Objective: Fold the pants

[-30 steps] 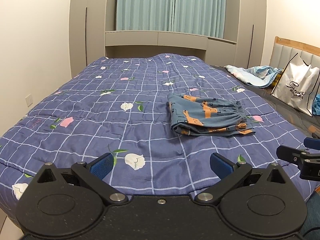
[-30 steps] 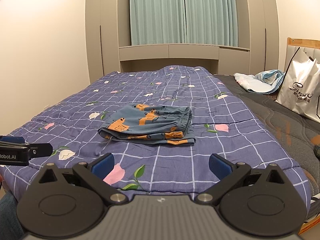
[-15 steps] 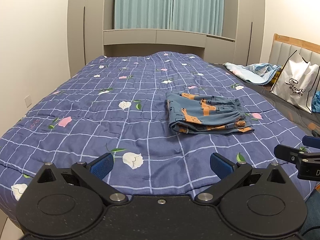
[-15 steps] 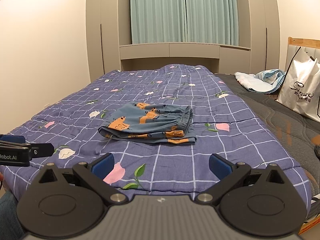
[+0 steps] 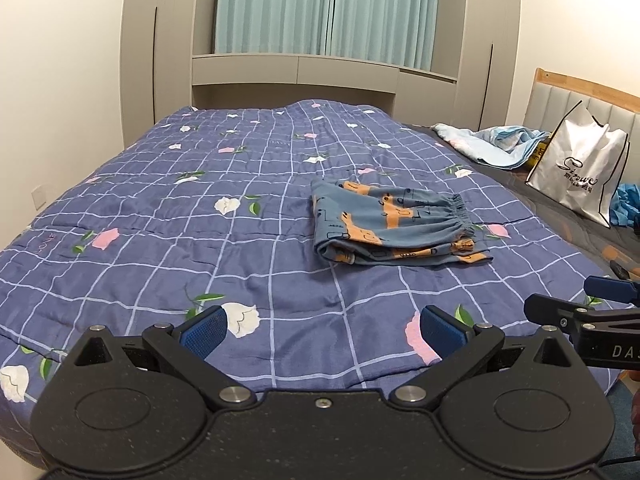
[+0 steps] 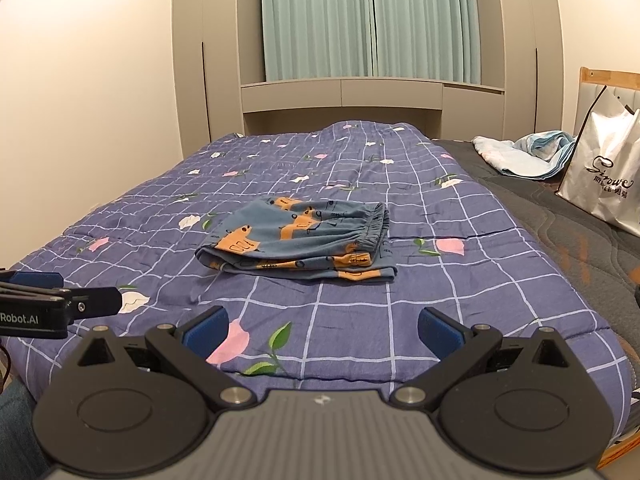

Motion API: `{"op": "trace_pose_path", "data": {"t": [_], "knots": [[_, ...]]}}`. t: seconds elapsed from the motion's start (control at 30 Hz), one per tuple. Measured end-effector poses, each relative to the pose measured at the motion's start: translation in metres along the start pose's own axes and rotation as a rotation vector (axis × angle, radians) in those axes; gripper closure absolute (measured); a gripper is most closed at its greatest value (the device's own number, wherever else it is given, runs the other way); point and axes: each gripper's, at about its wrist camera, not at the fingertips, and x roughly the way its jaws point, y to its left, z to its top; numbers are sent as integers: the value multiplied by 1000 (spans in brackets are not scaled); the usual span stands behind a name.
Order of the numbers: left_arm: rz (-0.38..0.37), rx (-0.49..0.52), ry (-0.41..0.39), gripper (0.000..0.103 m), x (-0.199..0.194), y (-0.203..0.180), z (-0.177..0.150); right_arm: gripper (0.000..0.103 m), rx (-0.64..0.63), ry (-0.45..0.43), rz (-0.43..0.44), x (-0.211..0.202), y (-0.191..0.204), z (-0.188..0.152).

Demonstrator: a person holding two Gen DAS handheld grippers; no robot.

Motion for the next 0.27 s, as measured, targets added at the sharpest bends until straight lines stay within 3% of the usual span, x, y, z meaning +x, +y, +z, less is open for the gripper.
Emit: {"op": "trace_pose_path", "data": {"t": [0.27], "knots": [[10,13,26,1,8,-2,-2,0,12,22,3,8,-3,-3]]}}
